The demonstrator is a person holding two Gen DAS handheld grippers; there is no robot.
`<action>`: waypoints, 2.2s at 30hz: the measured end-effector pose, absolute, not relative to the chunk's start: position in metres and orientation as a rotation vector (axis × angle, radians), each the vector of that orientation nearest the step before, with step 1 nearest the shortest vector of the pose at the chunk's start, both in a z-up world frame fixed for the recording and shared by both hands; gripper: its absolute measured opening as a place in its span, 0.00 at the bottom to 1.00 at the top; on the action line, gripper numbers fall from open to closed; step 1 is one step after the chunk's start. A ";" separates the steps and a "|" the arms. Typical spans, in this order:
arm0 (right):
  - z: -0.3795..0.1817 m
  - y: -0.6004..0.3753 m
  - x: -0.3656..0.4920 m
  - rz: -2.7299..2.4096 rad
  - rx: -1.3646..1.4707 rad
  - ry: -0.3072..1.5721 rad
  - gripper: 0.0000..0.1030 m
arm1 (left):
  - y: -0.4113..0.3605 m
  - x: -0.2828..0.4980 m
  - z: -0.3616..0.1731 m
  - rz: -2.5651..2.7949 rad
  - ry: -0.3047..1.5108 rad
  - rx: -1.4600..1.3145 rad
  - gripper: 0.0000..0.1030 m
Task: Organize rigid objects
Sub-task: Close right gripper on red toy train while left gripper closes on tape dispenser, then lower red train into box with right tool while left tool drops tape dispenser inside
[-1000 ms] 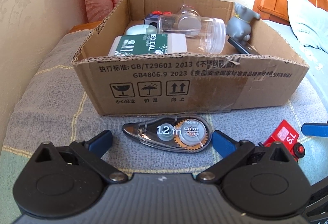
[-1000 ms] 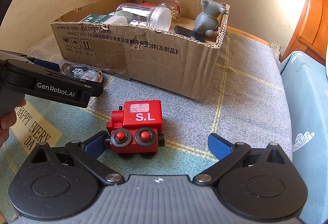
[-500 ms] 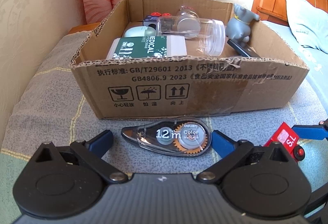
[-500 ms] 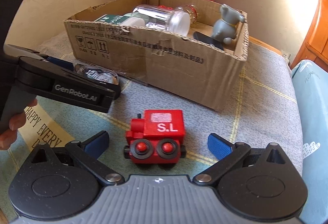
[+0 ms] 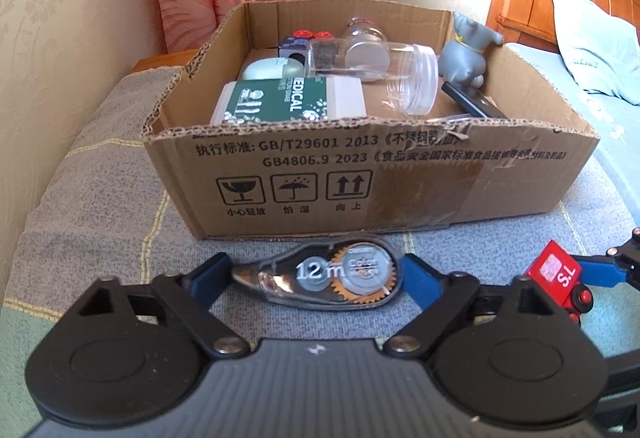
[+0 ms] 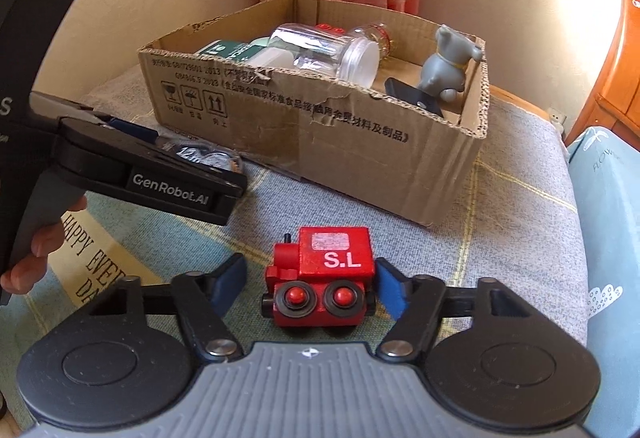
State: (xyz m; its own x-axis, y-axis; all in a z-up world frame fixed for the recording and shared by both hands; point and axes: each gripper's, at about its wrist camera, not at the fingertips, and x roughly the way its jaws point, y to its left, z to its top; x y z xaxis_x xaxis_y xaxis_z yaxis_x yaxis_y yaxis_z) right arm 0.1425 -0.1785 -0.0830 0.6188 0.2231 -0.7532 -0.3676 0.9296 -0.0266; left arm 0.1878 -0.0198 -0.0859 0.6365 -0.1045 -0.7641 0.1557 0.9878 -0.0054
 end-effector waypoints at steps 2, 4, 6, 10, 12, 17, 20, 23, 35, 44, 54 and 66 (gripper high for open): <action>-0.082 -0.179 0.144 0.334 -0.187 0.839 0.59 | -0.019 0.188 -0.086 -0.154 0.871 0.067 0.87; -0.080 -0.179 0.145 0.323 -0.198 0.842 0.55 | -0.019 0.188 -0.085 -0.159 0.876 0.069 0.87; -0.079 -0.177 0.146 0.313 -0.224 0.844 0.55 | -0.018 0.188 -0.084 -0.170 0.883 0.068 0.87; -0.074 -0.179 0.140 0.334 -0.245 0.840 0.55 | -0.015 0.185 -0.080 -0.207 0.894 0.083 0.87; -0.068 -0.180 0.138 0.345 -0.262 0.831 0.55 | -0.014 0.183 -0.075 -0.227 0.901 0.098 0.87; -0.042 -0.186 0.133 0.381 -0.277 0.792 0.55 | -0.010 0.172 -0.052 -0.291 0.896 0.122 0.87; -0.018 -0.193 0.134 0.416 -0.248 0.749 0.55 | -0.007 0.165 -0.030 -0.334 0.869 0.126 0.87; 0.005 -0.195 0.142 0.434 -0.224 0.694 0.55 | -0.004 0.164 -0.009 -0.353 0.834 0.133 0.87; -0.004 -0.175 0.220 0.378 -0.234 0.710 0.55 | -0.010 0.235 0.040 -0.288 0.702 0.163 0.87; 0.000 -0.186 0.207 0.375 -0.164 0.666 1.00 | -0.062 0.291 0.034 -0.347 0.717 0.203 0.87; 0.005 -0.207 0.175 0.304 -0.126 0.674 1.00 | -0.093 0.296 0.033 -0.351 0.669 0.210 0.94; 0.007 -0.220 0.172 0.079 -0.045 0.840 1.00 | -0.051 0.203 0.048 -0.145 0.685 0.239 0.99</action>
